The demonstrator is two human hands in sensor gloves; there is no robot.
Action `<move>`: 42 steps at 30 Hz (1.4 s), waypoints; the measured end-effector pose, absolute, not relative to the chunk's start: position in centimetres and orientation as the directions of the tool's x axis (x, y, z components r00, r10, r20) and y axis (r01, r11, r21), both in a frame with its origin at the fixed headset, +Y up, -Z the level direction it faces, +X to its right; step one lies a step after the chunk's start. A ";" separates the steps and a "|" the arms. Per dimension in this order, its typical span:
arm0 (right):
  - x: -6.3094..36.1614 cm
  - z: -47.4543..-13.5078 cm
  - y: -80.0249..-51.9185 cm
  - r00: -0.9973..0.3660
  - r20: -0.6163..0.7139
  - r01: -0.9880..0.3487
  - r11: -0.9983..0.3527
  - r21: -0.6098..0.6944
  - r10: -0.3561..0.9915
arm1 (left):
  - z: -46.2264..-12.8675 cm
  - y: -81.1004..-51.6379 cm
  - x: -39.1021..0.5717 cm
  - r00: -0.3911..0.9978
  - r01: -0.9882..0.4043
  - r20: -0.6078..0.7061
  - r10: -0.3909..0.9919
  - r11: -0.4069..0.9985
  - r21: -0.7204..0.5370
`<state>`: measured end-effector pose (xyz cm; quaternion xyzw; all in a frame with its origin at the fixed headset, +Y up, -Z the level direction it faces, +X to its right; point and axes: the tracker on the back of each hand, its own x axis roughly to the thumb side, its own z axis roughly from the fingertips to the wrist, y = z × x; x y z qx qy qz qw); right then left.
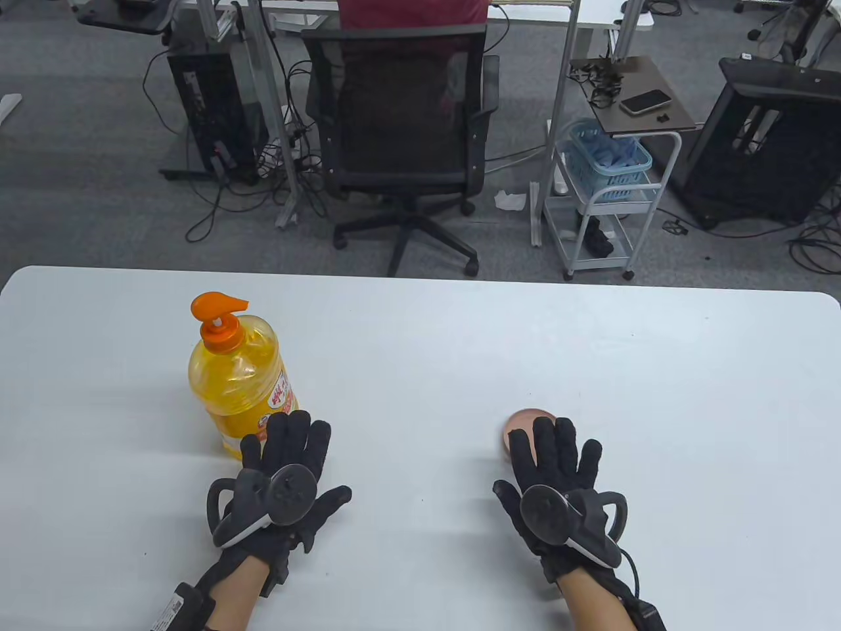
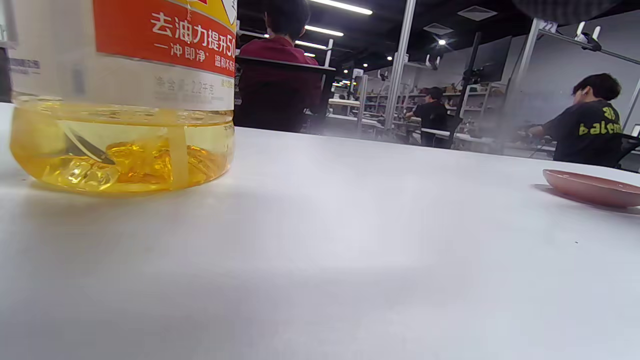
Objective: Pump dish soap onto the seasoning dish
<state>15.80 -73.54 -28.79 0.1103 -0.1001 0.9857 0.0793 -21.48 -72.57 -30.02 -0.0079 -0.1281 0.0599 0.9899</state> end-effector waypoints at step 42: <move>17.4 -29.0 -73.0 -0.955 0.201 -0.257 -0.944 -0.205 0.216 | -32.6 -60.3 -29.7 0.924 -0.292 -0.087 0.372 0.835 0.467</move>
